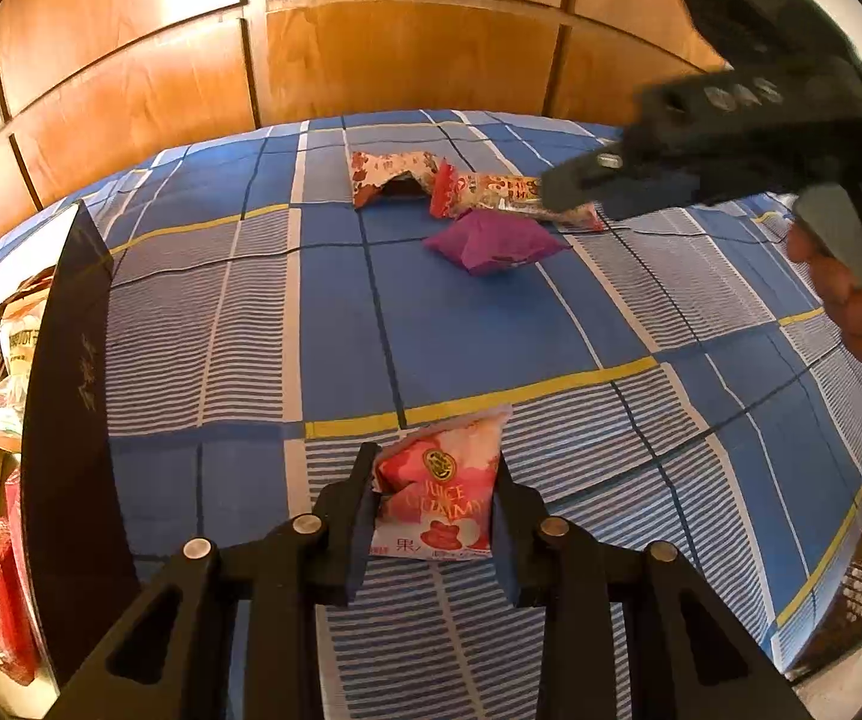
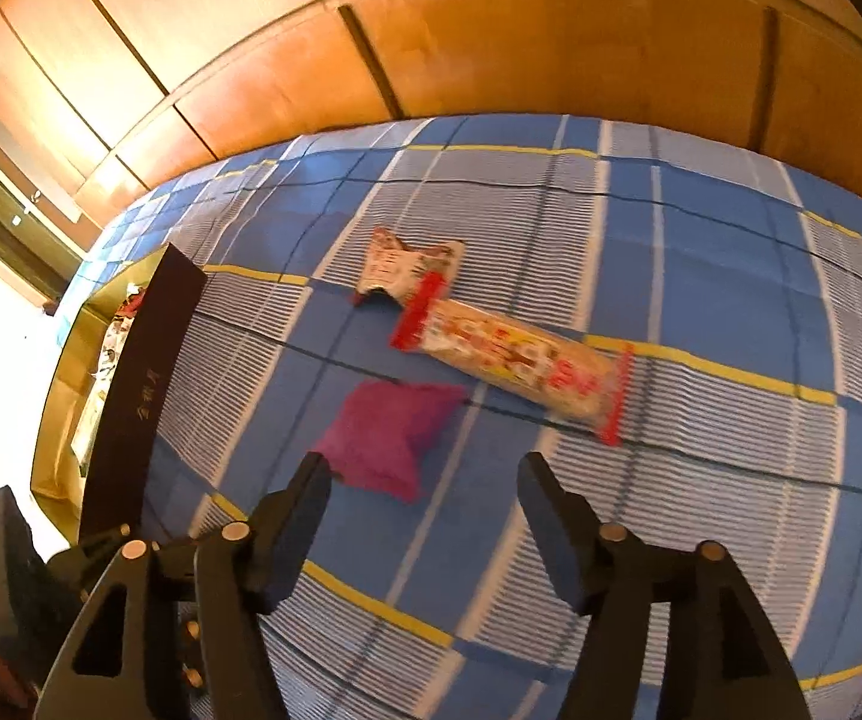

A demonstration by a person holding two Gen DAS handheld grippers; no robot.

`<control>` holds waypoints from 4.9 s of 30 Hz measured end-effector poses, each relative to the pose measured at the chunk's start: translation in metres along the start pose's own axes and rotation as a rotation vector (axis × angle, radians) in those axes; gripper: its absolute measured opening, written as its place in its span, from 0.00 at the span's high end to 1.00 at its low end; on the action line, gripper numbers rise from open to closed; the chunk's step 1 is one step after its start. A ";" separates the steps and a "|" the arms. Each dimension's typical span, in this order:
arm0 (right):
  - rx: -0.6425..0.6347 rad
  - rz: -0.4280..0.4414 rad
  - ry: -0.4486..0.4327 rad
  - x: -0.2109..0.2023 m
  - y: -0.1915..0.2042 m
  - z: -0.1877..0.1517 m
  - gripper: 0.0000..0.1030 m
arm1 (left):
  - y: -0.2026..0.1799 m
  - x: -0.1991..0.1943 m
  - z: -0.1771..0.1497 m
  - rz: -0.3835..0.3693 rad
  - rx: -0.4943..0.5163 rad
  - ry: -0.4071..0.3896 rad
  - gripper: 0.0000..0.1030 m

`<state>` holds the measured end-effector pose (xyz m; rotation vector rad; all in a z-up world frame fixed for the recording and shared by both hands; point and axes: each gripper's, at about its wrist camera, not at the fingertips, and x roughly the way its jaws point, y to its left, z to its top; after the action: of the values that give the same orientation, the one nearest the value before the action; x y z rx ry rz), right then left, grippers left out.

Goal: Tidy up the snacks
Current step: 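Lift the pink wrapper with the left gripper while the right gripper grasps the purple pouch, then carry the pink wrapper over the gold tray with the left gripper while the right gripper holds the purple pouch, then lower the pink wrapper into the gold tray and open the left gripper, then carry the purple pouch in the right gripper toward the gold tray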

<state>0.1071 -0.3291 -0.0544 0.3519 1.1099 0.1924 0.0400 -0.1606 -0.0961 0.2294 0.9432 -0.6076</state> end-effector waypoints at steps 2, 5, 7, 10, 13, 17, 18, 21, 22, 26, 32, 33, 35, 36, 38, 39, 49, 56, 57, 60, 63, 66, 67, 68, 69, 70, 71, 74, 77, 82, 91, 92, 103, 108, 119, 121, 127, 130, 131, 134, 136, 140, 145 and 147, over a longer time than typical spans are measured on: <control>-0.016 -0.011 0.022 0.011 0.009 0.009 0.35 | 0.000 0.000 -0.001 -0.002 -0.003 -0.005 0.67; -0.059 -0.059 0.086 0.035 0.025 0.021 0.35 | 0.001 -0.001 -0.002 -0.006 -0.009 -0.010 0.67; -0.097 -0.120 0.126 0.050 0.033 0.025 0.36 | 0.001 -0.001 -0.003 -0.007 -0.010 -0.014 0.66; -0.170 -0.191 0.148 0.060 0.044 0.021 0.61 | 0.001 -0.002 -0.004 -0.009 -0.008 -0.020 0.66; -0.199 -0.207 0.115 0.046 0.045 0.011 0.63 | 0.003 -0.003 -0.006 -0.017 -0.011 -0.025 0.66; -0.241 -0.205 0.145 0.030 0.037 -0.021 0.62 | 0.001 -0.004 -0.007 -0.006 0.003 -0.032 0.66; -0.250 -0.218 0.157 0.029 0.034 -0.029 0.62 | 0.000 -0.004 -0.007 0.000 0.010 -0.032 0.66; -0.246 -0.215 0.125 0.025 0.023 -0.052 0.63 | -0.005 -0.005 -0.005 0.015 0.034 -0.021 0.68; -0.249 -0.214 0.110 0.025 0.021 -0.055 0.63 | -0.005 -0.005 -0.004 0.017 0.035 -0.012 0.69; -0.288 -0.219 0.051 0.022 0.020 -0.068 0.63 | -0.004 -0.019 -0.001 0.019 0.034 -0.015 0.69; -0.310 -0.193 0.022 0.017 0.016 -0.078 0.63 | 0.009 -0.061 0.008 0.046 -0.026 -0.092 0.69; -0.319 -0.194 0.016 0.017 0.016 -0.081 0.63 | 0.013 -0.068 0.010 0.060 -0.042 -0.103 0.69; -0.325 -0.203 0.015 0.016 0.019 -0.082 0.63 | 0.020 -0.080 0.011 0.078 -0.066 -0.121 0.69; -0.334 -0.210 0.010 0.015 0.020 -0.084 0.63 | 0.025 -0.087 0.012 0.092 -0.079 -0.134 0.69; -0.347 -0.221 0.003 0.015 0.024 -0.082 0.63 | 0.033 -0.095 0.012 0.116 -0.095 -0.145 0.69; -0.354 -0.226 0.001 0.017 0.027 -0.080 0.63 | 0.038 -0.100 0.012 0.131 -0.107 -0.151 0.69; -0.378 -0.237 -0.023 0.019 0.029 -0.080 0.63 | 0.082 -0.120 -0.002 0.220 -0.223 -0.158 0.68; -0.385 -0.235 -0.032 0.019 0.029 -0.081 0.63 | 0.101 -0.123 -0.010 0.251 -0.267 -0.155 0.68; -0.386 -0.235 -0.033 0.019 0.029 -0.081 0.63 | 0.105 -0.124 -0.011 0.257 -0.275 -0.154 0.68; -0.388 -0.234 -0.035 0.019 0.029 -0.082 0.63 | 0.111 -0.123 -0.011 0.270 -0.292 -0.151 0.68; -0.390 -0.237 -0.036 0.019 0.029 -0.082 0.63 | 0.117 -0.124 -0.013 0.285 -0.305 -0.152 0.68; -0.391 -0.237 -0.036 0.019 0.029 -0.082 0.63 | 0.123 -0.124 -0.015 0.295 -0.315 -0.148 0.68; -0.392 -0.237 -0.036 0.019 0.029 -0.083 0.63 | 0.124 -0.123 -0.016 0.297 -0.318 -0.146 0.68; -0.394 -0.238 -0.037 0.019 0.029 -0.083 0.63 | 0.126 -0.123 -0.018 0.300 -0.323 -0.143 0.68; -0.395 -0.239 -0.038 0.019 0.029 -0.083 0.63 | 0.127 -0.122 -0.018 0.302 -0.326 -0.139 0.68; -0.395 -0.239 -0.038 0.019 0.029 -0.083 0.63 | 0.130 -0.121 -0.020 0.304 -0.332 -0.134 0.68; -0.395 -0.240 -0.039 0.019 0.030 -0.083 0.63 | 0.132 -0.120 -0.021 0.306 -0.337 -0.131 0.68; -0.399 -0.241 -0.040 0.019 0.030 -0.083 0.63 | 0.137 -0.120 -0.023 0.315 -0.352 -0.127 0.68; -0.401 -0.243 -0.040 0.020 0.030 -0.083 0.63 | 0.144 -0.122 -0.025 0.324 -0.370 -0.130 0.68; -0.401 -0.245 -0.041 0.020 0.030 -0.083 0.63 | 0.166 -0.125 -0.031 0.327 -0.428 -0.123 0.68; -0.408 -0.250 -0.040 0.020 0.031 -0.082 0.63 | 0.251 -0.139 -0.048 0.268 -0.696 -0.102 0.68; -0.409 -0.252 -0.040 0.020 0.032 -0.082 0.63 | 0.260 -0.139 -0.048 0.243 -0.727 -0.100 0.68; -0.414 -0.258 -0.041 0.020 0.033 -0.081 0.63 | 0.306 -0.104 -0.021 0.229 -0.795 -0.049 0.68; -0.416 -0.263 -0.042 0.021 0.034 -0.081 0.63 | 0.317 -0.080 -0.004 0.218 -0.793 -0.037 0.61; -0.424 -0.272 -0.044 0.021 0.035 -0.082 0.63 | 0.303 -0.080 -0.025 0.298 -0.785 -0.021 0.51; -0.425 -0.273 -0.044 0.021 0.035 -0.082 0.63 | 0.292 -0.086 -0.030 0.330 -0.757 -0.023 0.51; -0.430 -0.279 -0.045 0.021 0.036 -0.082 0.63 | 0.256 -0.106 -0.040 0.399 -0.659 -0.064 0.49; -0.431 -0.282 -0.047 0.020 0.036 -0.082 0.63 | 0.241 -0.116 -0.043 0.420 -0.614 -0.086 0.48; -0.431 -0.282 -0.047 0.020 0.036 -0.082 0.63 | 0.236 -0.120 -0.044 0.426 -0.601 -0.095 0.47; -0.426 -0.279 -0.049 0.020 0.036 -0.082 0.63 | 0.224 -0.127 -0.047 0.438 -0.563 -0.114 0.45; -0.423 -0.276 -0.050 0.019 0.035 -0.082 0.63 | 0.216 -0.129 -0.048 0.442 -0.542 -0.117 0.44; -0.423 -0.286 -0.054 0.019 0.036 -0.082 0.63 | 0.206 -0.133 -0.052 0.435 -0.524 -0.123 0.42; -0.415 -0.294 -0.056 0.020 0.037 -0.082 0.63 | 0.200 -0.135 -0.058 0.444 -0.521 -0.127 0.41; -0.411 -0.297 -0.054 0.020 0.037 -0.083 0.63 | 0.199 -0.137 -0.061 0.467 -0.521 -0.127 0.41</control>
<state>0.0425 -0.2730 -0.0902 -0.1731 1.0270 0.1415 0.0541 0.0803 -0.0347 -0.0589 0.8553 0.0617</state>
